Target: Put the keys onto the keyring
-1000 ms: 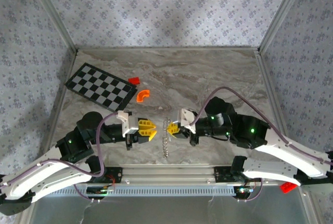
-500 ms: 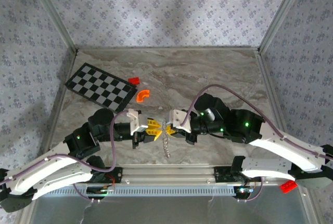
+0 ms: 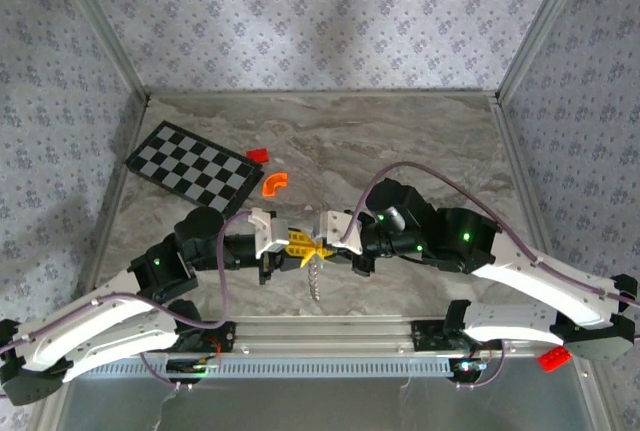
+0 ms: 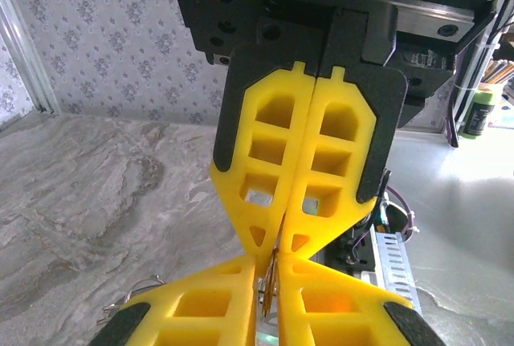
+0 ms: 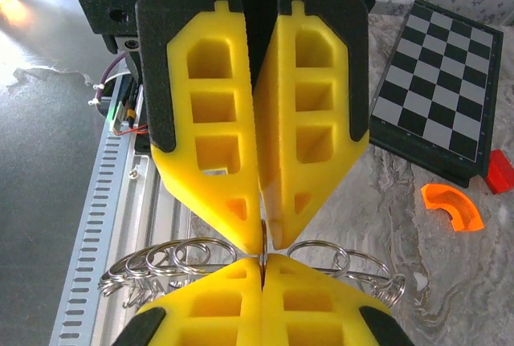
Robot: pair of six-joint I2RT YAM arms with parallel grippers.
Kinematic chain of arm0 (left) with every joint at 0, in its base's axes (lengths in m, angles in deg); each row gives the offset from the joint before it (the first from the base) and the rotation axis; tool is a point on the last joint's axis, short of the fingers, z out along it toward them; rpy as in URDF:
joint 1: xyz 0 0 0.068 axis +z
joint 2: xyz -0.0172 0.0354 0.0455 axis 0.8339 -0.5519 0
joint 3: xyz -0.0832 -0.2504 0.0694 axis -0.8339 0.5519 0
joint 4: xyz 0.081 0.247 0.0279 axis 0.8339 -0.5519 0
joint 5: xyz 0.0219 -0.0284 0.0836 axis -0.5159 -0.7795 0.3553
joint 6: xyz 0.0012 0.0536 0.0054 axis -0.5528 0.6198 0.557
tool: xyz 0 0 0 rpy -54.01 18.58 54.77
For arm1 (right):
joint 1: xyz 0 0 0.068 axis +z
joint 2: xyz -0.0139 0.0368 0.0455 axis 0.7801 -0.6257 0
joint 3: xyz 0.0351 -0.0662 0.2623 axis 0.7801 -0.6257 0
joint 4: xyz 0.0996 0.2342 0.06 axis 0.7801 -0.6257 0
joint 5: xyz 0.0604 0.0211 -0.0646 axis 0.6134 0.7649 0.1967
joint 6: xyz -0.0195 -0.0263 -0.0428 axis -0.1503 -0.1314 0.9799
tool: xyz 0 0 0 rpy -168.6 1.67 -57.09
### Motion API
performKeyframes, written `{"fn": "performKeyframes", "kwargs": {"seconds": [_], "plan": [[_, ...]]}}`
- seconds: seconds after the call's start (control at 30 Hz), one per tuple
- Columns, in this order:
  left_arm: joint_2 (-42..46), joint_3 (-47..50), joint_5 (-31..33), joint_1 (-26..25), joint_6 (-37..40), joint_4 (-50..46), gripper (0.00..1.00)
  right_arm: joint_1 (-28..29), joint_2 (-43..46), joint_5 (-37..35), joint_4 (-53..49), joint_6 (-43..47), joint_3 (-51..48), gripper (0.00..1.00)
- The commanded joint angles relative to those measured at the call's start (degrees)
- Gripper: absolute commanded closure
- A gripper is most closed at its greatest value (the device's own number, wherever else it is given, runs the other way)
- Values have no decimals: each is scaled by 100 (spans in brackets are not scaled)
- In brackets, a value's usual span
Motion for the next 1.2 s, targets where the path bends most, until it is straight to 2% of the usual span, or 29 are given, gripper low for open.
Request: {"fn": "performKeyframes", "kwargs": {"seconds": [0.0,0.37,0.6,0.87,1.0,1.07,1.17], "plan": [[-4,-26,49,-6,79,169,87,50,52,163,48,101,196,100],[13,-43,169,-6,131,-42,86,93,51,205,18,159,214,100],[64,-15,246,-6,144,-18,100,128,53,246,57,168,226,100],[282,90,190,-6,66,401,100,259,96,155,253,139,104,100],[305,70,95,-6,106,705,100,299,174,102,680,-29,-80,79],[283,52,29,-6,121,878,100,306,230,94,832,-88,-144,75],[236,-25,0,-4,98,966,100,289,331,-90,991,-102,-236,75]]}}
